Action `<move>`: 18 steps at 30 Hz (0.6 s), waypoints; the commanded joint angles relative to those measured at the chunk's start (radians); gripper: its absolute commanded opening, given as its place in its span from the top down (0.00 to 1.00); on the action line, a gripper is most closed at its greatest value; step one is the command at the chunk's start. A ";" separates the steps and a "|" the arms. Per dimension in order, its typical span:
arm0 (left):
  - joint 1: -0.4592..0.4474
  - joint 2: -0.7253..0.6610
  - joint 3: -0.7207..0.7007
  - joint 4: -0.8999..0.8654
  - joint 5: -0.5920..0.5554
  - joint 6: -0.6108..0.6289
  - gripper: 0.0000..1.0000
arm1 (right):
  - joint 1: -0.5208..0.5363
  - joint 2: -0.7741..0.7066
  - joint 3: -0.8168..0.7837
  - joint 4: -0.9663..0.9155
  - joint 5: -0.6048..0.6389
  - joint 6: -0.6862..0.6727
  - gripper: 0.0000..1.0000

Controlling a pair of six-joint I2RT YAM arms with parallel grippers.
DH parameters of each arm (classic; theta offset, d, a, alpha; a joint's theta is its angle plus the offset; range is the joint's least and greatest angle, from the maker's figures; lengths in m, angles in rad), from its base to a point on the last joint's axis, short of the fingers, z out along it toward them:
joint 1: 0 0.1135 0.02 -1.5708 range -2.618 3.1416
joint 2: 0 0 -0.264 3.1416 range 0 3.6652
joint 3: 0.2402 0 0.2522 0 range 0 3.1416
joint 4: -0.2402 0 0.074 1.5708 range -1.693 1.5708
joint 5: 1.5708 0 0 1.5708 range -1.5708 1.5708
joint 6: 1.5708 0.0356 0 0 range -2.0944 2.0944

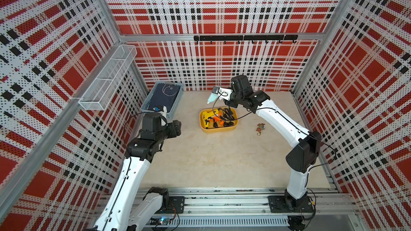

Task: Put the hot melt glue gun into the storage box
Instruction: Place the hot melt adhesive gun in the storage box.

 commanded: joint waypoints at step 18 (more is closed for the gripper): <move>0.004 0.025 -0.051 0.062 0.021 -0.020 0.25 | 0.009 0.090 -0.189 0.091 -0.011 0.023 0.83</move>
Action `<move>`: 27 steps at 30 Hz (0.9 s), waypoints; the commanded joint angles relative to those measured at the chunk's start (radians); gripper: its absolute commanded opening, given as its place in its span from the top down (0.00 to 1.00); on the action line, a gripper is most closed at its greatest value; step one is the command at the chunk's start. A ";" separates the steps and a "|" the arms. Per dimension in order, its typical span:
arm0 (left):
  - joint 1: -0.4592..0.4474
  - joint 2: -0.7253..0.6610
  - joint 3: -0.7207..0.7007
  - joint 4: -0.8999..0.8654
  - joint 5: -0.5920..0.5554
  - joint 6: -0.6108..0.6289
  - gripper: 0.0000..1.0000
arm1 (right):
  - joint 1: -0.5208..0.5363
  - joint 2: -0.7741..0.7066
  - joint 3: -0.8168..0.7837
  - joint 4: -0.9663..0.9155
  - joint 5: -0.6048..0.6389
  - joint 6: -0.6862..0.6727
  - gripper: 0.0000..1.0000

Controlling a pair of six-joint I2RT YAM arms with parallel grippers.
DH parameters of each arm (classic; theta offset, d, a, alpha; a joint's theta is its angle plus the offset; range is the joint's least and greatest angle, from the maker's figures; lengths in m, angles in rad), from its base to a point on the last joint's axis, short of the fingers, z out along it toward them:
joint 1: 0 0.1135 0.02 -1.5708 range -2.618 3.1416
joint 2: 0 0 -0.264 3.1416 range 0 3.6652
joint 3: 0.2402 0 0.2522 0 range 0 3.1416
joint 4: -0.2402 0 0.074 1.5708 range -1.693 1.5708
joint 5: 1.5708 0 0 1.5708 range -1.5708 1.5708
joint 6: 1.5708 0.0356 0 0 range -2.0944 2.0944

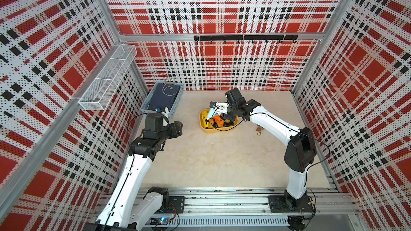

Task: Put the hot melt glue gun into the storage box
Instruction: Place the hot melt adhesive gun in the storage box.

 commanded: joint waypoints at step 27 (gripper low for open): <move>-0.002 0.017 0.002 0.021 -0.018 0.010 0.25 | -0.012 0.241 0.010 0.090 0.049 -0.009 0.36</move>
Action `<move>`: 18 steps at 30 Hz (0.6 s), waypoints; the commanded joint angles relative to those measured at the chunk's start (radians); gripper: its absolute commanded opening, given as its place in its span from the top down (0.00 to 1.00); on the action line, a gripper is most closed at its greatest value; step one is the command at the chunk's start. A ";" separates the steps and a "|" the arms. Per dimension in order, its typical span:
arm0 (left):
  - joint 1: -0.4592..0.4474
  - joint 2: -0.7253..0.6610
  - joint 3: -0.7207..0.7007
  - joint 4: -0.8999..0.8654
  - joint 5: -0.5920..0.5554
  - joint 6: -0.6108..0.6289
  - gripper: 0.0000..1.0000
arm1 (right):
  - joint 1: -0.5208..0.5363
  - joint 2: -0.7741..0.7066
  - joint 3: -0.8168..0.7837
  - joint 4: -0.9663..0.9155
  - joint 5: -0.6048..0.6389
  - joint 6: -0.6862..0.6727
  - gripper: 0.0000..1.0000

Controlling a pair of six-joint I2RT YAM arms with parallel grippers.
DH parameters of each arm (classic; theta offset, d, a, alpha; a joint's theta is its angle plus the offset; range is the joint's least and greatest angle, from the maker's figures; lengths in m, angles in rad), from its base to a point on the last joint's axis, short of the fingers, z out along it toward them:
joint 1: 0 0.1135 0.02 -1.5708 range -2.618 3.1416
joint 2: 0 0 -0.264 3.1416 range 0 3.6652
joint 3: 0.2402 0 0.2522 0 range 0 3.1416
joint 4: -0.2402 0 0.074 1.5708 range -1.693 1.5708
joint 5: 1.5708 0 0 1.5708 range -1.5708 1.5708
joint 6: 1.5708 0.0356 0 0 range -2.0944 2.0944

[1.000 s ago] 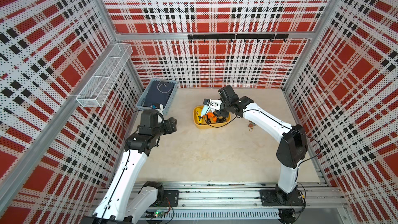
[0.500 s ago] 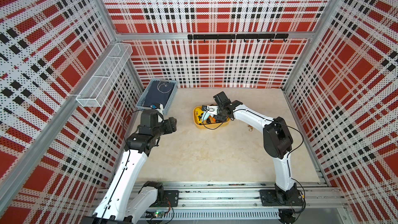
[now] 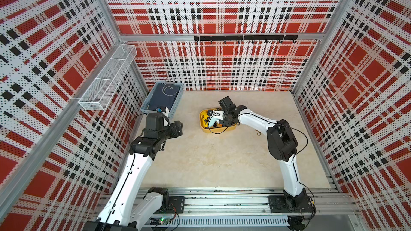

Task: Put the hot melt glue gun into the storage box
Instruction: Place the hot melt adhesive gun in the storage box.

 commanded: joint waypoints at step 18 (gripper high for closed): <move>-0.011 0.035 0.045 0.020 -0.027 0.008 0.20 | 0.023 -0.217 0.041 -0.044 0.012 0.132 0.07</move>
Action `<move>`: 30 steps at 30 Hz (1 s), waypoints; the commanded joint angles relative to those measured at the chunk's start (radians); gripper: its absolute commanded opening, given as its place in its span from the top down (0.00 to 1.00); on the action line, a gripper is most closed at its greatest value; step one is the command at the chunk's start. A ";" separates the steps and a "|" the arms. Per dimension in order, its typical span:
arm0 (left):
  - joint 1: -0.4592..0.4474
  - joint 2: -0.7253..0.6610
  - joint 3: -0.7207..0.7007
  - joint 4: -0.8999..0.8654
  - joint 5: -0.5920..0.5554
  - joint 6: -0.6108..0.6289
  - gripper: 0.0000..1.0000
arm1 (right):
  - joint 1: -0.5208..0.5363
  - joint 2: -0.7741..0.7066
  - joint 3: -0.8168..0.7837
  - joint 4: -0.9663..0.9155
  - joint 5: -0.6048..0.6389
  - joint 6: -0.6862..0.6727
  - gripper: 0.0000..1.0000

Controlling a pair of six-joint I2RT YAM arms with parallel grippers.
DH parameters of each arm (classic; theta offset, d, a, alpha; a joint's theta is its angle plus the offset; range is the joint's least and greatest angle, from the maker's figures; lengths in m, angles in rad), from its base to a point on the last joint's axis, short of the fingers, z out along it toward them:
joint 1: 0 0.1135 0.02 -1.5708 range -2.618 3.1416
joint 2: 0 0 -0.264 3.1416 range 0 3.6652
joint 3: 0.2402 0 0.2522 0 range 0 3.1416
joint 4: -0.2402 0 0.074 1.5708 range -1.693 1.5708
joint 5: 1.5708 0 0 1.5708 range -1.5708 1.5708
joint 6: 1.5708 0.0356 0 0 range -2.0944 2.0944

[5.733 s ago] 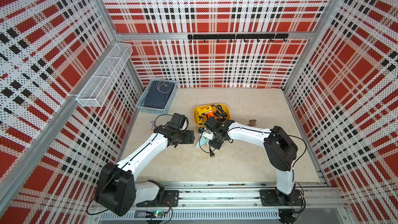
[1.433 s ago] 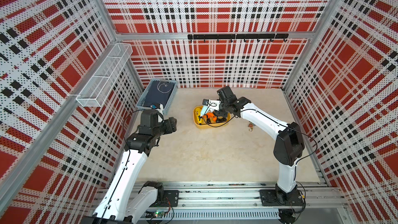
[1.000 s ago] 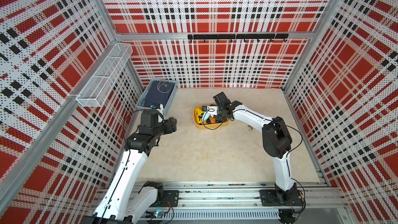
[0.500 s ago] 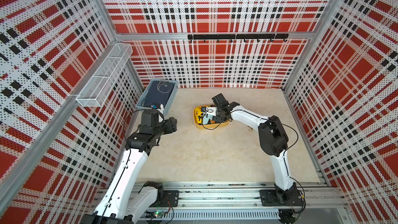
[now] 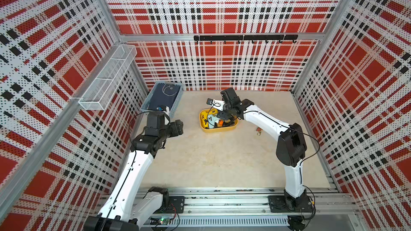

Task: Put the hot melt glue gun into the storage box
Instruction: Place the hot melt adhesive gun in the storage box, then reset both arms

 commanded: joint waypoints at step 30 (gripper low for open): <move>0.050 -0.585 -0.720 0.950 -0.707 0.036 0.01 | -0.457 -0.822 -1.256 0.806 0.320 0.864 0.00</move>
